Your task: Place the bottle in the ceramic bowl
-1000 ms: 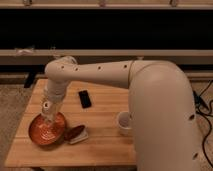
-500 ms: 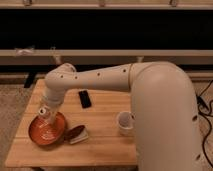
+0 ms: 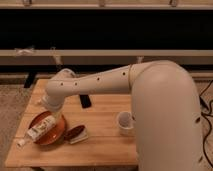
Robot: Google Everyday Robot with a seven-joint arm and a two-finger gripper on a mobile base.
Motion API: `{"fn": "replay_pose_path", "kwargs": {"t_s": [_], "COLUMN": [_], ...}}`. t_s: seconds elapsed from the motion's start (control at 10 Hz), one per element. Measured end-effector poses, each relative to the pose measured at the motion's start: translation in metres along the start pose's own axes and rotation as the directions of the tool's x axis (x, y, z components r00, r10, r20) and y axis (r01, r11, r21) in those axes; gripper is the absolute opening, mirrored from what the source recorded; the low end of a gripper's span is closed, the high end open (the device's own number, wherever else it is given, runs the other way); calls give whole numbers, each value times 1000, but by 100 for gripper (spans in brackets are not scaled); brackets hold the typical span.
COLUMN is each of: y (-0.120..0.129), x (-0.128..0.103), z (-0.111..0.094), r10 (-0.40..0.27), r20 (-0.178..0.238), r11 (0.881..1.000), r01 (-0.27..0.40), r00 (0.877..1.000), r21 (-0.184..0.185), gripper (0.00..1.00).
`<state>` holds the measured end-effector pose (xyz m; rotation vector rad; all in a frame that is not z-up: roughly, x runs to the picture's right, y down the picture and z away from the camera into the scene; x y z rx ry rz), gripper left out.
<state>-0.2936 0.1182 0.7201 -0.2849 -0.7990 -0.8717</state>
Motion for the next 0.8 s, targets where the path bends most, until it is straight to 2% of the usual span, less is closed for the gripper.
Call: {"fn": "replay_pose_path", "kwargs": {"t_s": [0.5,0.8], "y": [9,8], "x": [13,12], "z": [-5,-4], "r10": [41,38], "r20": [-23,-21], "r11": [999,999], "r01": [-41,-38], "r00": [999,999], "r21": [2,1], "gripper": [80,80]}}
